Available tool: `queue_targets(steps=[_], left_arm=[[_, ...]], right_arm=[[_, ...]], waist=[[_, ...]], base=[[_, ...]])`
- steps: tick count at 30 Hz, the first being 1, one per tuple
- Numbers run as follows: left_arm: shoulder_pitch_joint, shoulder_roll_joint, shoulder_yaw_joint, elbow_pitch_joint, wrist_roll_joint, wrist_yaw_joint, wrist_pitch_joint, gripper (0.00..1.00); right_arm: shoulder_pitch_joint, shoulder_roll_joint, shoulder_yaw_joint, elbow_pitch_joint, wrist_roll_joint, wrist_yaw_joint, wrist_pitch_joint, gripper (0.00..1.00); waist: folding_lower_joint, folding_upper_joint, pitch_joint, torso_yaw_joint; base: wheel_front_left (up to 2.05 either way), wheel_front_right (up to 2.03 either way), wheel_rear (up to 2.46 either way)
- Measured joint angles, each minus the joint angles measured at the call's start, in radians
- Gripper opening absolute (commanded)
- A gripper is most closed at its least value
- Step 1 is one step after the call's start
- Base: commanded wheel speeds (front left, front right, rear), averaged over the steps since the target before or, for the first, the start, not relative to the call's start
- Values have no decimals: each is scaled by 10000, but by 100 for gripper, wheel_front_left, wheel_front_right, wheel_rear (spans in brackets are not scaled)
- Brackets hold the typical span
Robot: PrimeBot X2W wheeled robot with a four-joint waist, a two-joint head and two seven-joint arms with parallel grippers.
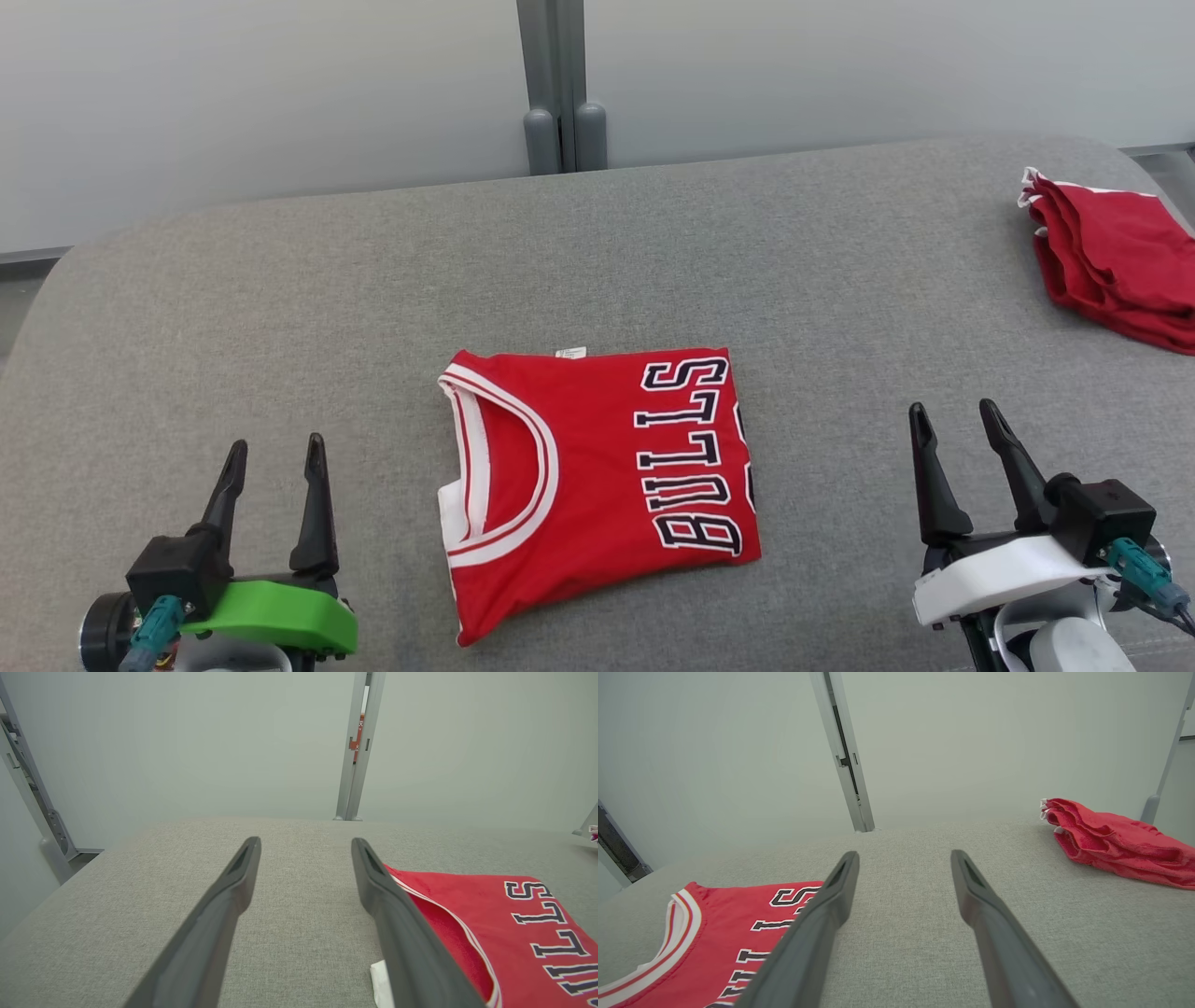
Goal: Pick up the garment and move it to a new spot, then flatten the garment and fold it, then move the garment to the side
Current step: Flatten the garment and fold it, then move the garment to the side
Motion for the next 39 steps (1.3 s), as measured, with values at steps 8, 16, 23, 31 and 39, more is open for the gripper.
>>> queue_targets(steps=[8, 16, 23, 31, 39], left_arm=[[307, -222, 823, 59, 395, -276, 0, 100], [426, -477, 1191, 169, 700, -491, 0, 100], [424, -569, 1289, 199, 851, -623, 0, 100], [420, -662, 1358, 184, 963, -686, 0, 100], [421, -715, 1438, 203, 1030, -727, 0, 100]], right_arm=[[301, -38, -201, -385, -447, 0, 0, 100], [524, -27, -251, -535, -715, 0, 0, 100], [557, -15, -224, -579, -815, 0, 0, 100], [582, -4, -230, -558, -888, 0, 0, 100], [582, 15, -230, -516, -903, 0, 0, 100]], waist=[[0, 0, -122, -17], [0, 0, -223, 35], [0, 0, -248, 62], [0, 0, -220, 98], [0, 0, -211, 139]], base=[[0, 0, 0], [0, 0, 0], [0, 0, 0], [0, 0, 0], [0, 0, 0]])
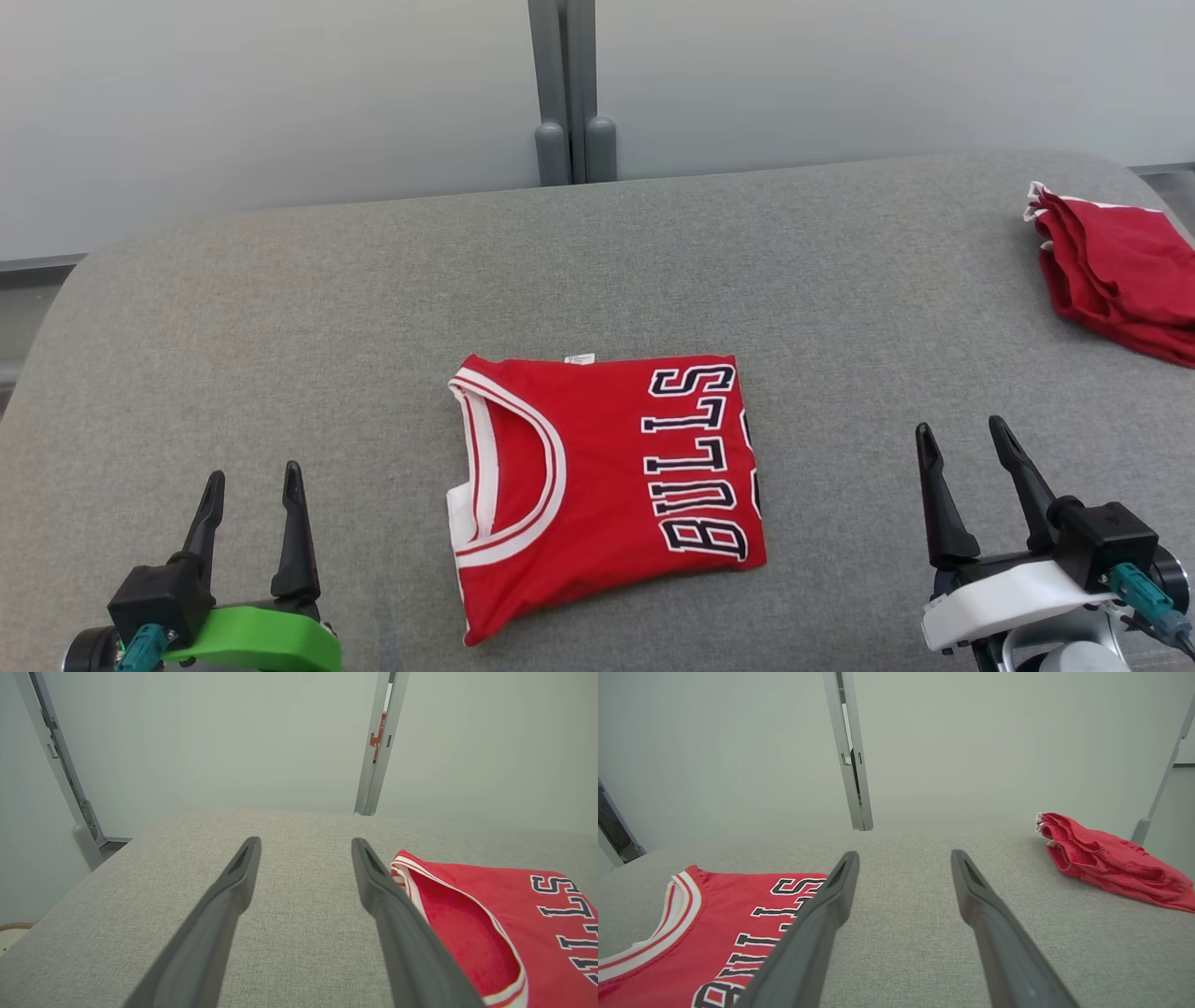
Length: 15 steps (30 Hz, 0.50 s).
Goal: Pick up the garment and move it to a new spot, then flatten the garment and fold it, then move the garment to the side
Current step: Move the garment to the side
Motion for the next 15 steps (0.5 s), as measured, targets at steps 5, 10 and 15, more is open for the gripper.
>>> queue_targets(steps=[5, 10, 15], left_arm=[[0, -25, 59, 44, 58, -21, 0, 100], [0, -46, 105, 67, 128, -59, 0, 100], [0, -75, 146, 81, 144, -73, 0, 100]], right_arm=[[0, 13, 4, 33, -27, 0, 0, 100], [0, 38, 6, 38, -69, 0, 0, 100], [-1, 25, 15, 102, -67, 0, 0, 100]], waist=[[0, 0, -2, 8], [0, 0, -11, 16], [0, 0, -13, 26]], base=[[0, 0, 0], [0, 0, 0], [0, 0, 0]])
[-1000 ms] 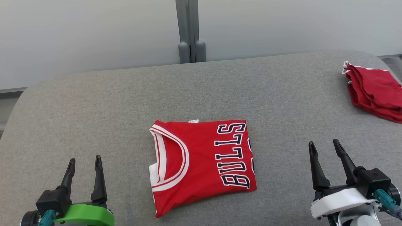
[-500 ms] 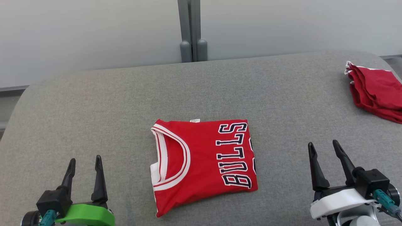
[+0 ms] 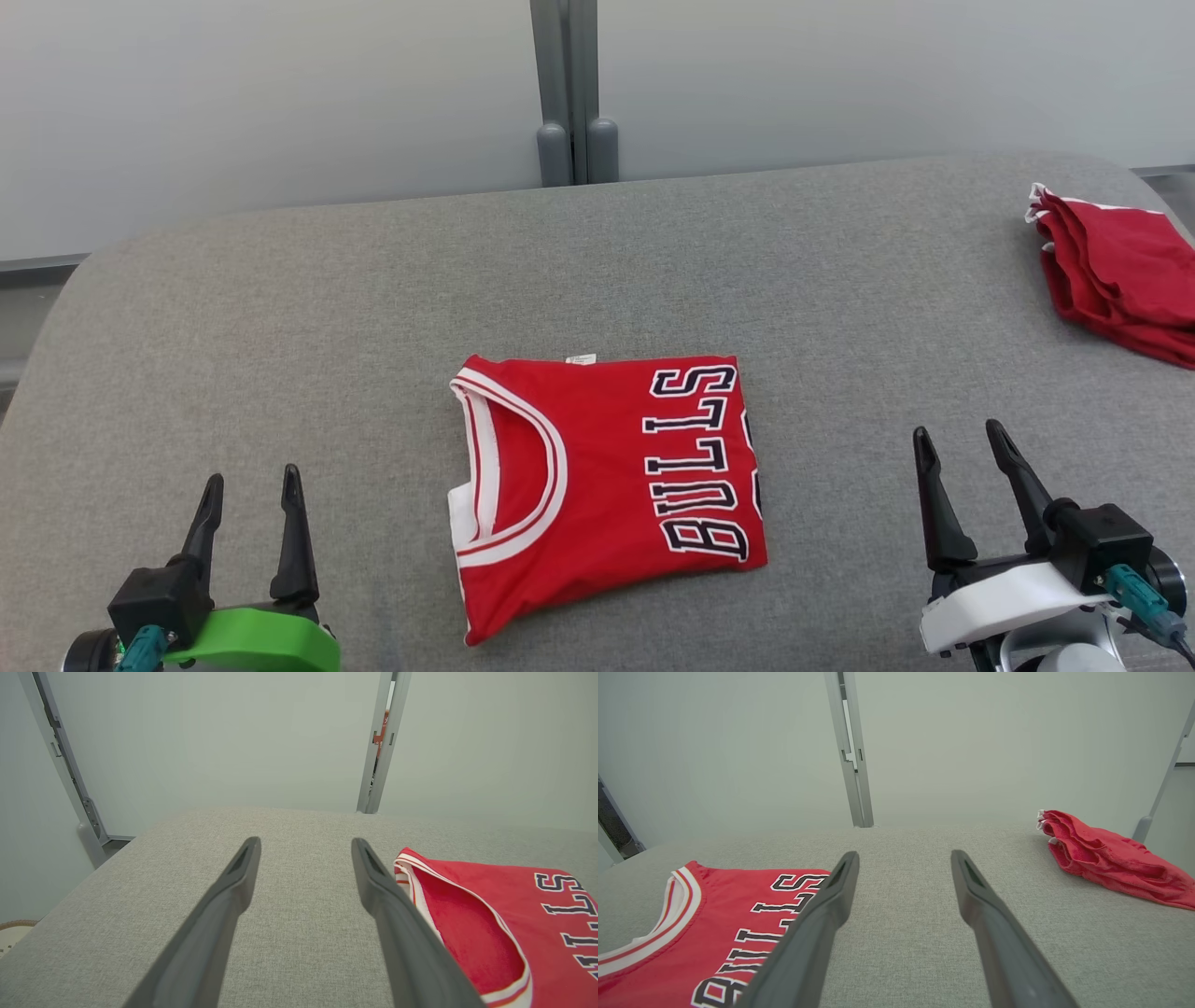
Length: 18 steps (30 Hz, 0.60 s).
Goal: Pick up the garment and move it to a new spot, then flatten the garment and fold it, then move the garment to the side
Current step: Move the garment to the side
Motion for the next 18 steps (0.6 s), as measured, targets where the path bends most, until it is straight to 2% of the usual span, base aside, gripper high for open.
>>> queue_targets(steps=[8, 14, 18], left_arm=[[-2, -48, -21, 50, 6, -42, 0, 100], [-29, -92, -130, 73, 15, -94, 0, 100], [-193, -127, -211, 90, 17, -117, 0, 100]], right_arm=[[-261, -44, 337, 171, 44, 0, 0, 100], [-1398, -157, 1306, 759, 27, 0, 117, 100], [-2351, -77, 1764, 1505, -19, 2, 640, 100]], waist=[[0, 0, 27, 97], [0, 0, 146, 310], [0, 0, 304, 510]], base=[[0, 0, 0], [0, 0, 0], [0, 0, 0]])
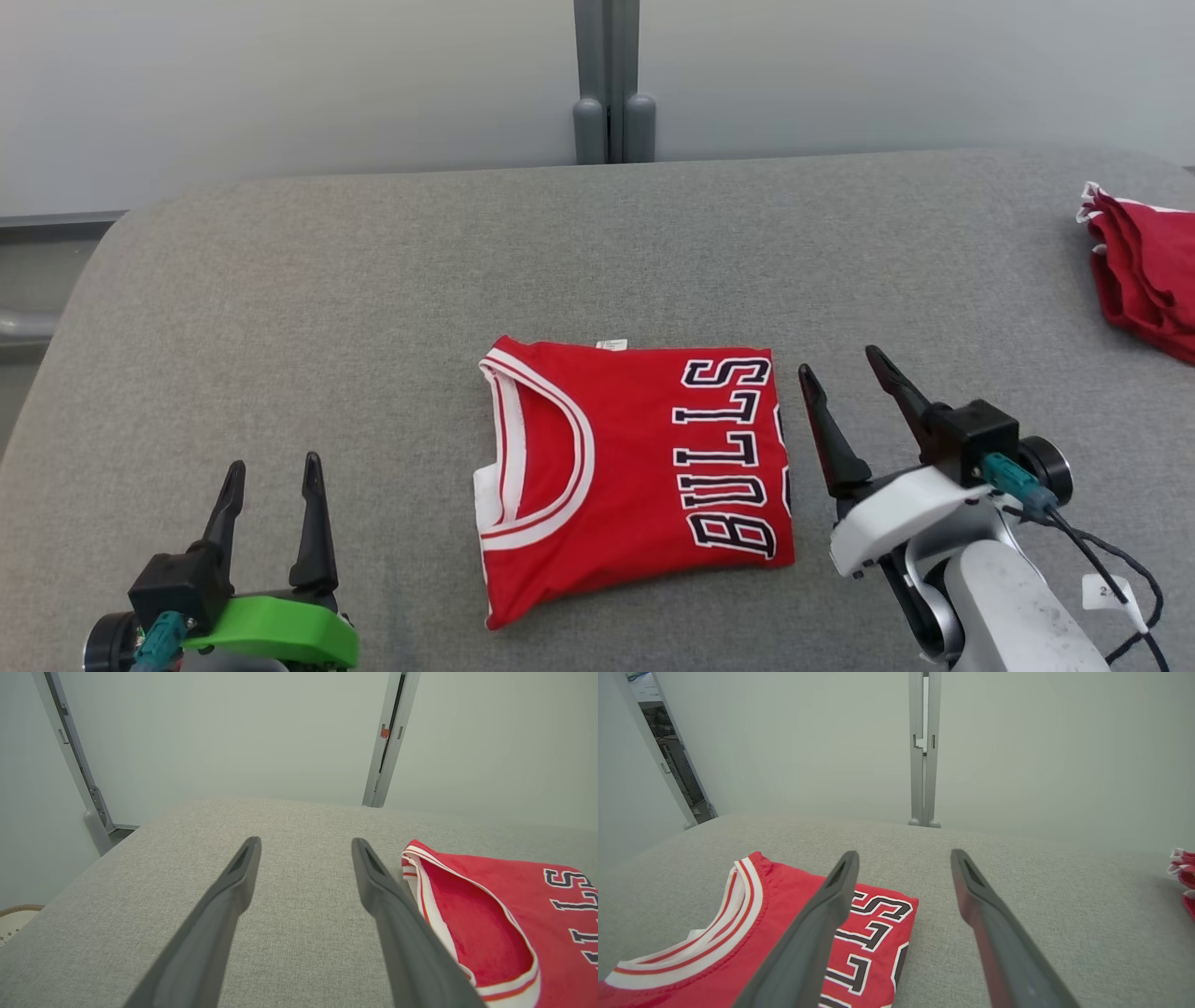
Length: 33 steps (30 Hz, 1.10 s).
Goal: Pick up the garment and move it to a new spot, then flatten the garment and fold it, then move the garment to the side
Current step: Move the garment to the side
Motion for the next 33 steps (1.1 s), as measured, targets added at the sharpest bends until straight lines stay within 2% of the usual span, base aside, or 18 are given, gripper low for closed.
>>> queue_targets(steps=[3, 4, 10, 18, 21, 22, 23, 29, 33], left_arm=[[-105, -46, -77, 8, 0, -4, 0, 100], [-360, -77, -182, 56, -8, -13, 0, 100], [-540, -111, -282, 132, -56, -42, 0, 100], [-697, -132, -307, 146, -148, -40, 0, 100], [-851, -136, -368, 165, -194, -40, 0, 100], [-895, -136, -397, 176, -230, -40, 0, 100], [-934, -138, -449, 196, -282, -40, 0, 100], [-1077, -146, -600, 184, -433, 38, 0, 100], [-1212, -148, -761, 96, -570, 88, 0, 100]], right_arm=[[-537, 102, 90, 761, -79, 0, 376, 100], [-1028, 217, 33, 1845, -173, 0, 665, 100], [-1320, 336, -221, 3613, -153, -2, 727, 100], [-1662, 479, -71, 5191, 238, 0, 470, 100], [-1948, 525, 190, 5599, 721, -2, 420, 100], [-2048, 518, 330, 5714, 865, -4, 420, 84], [-2158, 502, 476, 5806, 1012, -6, 403, 0], [-2851, 491, 1009, 6213, 1448, -2, 115, 0], [-3743, -65, 1310, 6263, 1427, 10, 81, 0]], waist=[[0, 0, 142, 186], [0, 0, 355, 460], [0, 0, 719, 902], [0, 0, 1150, 1144], [0, 0, 1283, 1159], [0, 0, 1323, 1162], [0, 0, 1359, 1165], [0, 0, 1519, 1092], [0, -1, 1704, 974]], base=[[0, 0, 0], [0, 0, 0], [0, 0, 0], [0, 0, 0], [0, 0, 0], [0, 0, 0], [0, 0, 0], [0, 0, 0], [0, 0, 0]])
